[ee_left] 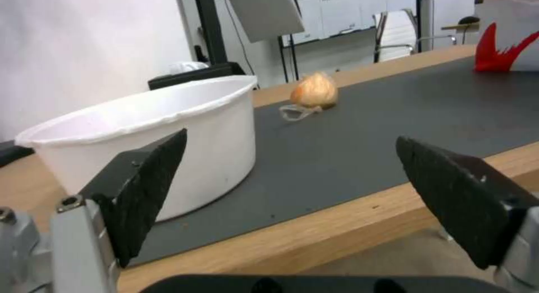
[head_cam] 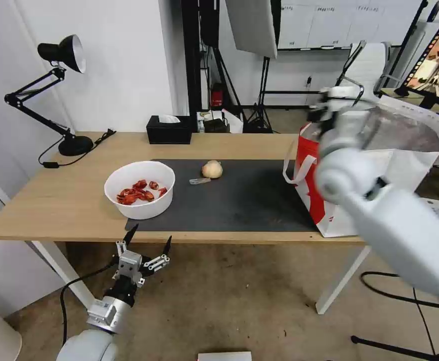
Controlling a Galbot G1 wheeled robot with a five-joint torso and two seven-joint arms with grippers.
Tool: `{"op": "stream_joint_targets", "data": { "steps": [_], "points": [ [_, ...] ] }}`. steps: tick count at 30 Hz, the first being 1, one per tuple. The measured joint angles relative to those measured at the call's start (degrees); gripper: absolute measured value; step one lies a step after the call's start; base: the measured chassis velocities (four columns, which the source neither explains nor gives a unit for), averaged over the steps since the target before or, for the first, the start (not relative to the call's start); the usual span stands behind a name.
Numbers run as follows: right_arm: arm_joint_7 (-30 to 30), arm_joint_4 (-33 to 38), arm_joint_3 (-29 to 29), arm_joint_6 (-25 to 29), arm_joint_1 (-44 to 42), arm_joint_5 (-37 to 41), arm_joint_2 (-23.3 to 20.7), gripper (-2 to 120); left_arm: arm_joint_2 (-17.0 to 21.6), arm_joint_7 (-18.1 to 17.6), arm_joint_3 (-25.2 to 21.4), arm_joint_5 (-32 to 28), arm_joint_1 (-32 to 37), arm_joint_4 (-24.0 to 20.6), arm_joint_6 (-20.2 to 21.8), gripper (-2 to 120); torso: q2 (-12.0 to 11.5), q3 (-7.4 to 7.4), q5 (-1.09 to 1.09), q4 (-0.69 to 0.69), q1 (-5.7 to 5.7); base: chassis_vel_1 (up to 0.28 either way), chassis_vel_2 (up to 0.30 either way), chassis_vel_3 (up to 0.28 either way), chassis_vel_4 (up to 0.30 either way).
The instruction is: Pick up the trash from the table and place it into the takeout bag.
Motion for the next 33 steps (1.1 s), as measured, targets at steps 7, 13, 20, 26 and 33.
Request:
{"op": "stream_joint_targets", "data": {
  "steps": [7, 13, 20, 26, 33],
  "points": [
    [0.00, 0.55, 1.34, -3.57, -2.51, 1.27, -1.60, 25, 0.01, -0.19, 0.42, 0.09, -0.10, 0.02, 0.18, 100, 0.00, 0.01, 0.00, 0.02, 0.00, 0.000, 0.000, 0.000, 0.000],
    [-0.42, 1.01, 2.15, -3.59, -3.68, 0.37, -1.81, 45, 0.23, -0.19, 0.35, 0.09, 0.19, -0.37, 0.29, 100, 0.00, 0.01, 0.00, 0.02, 0.00, 0.000, 0.000, 0.000, 0.000],
    [-3.22, 2.26, 3.54, -1.79, -5.25, 0.22, -2.53, 69, 0.40, -0.17, 0.04, 0.05, 0.78, -1.22, 0.39, 100, 0.00, 0.00, -0.01, 0.02, 0.00, 0.000, 0.000, 0.000, 0.000],
    [-20.06, 8.38, 7.99, 9.23, -11.67, 0.14, -5.17, 91, 0.29, -0.16, -0.15, -0.04, 1.05, -2.38, 0.42, 100, 0.00, 0.01, -0.02, 0.04, 0.00, 0.000, 0.000, 0.000, 0.000],
    [-36.57, 18.34, 18.92, 20.11, -33.67, -3.94, -8.19, 100, -0.79, -0.15, -0.52, -0.06, 1.77, -3.56, 0.24, 100, 0.00, 0.00, -0.01, 0.02, 0.00, 0.000, 0.000, 0.000, 0.000]
  ]
}}
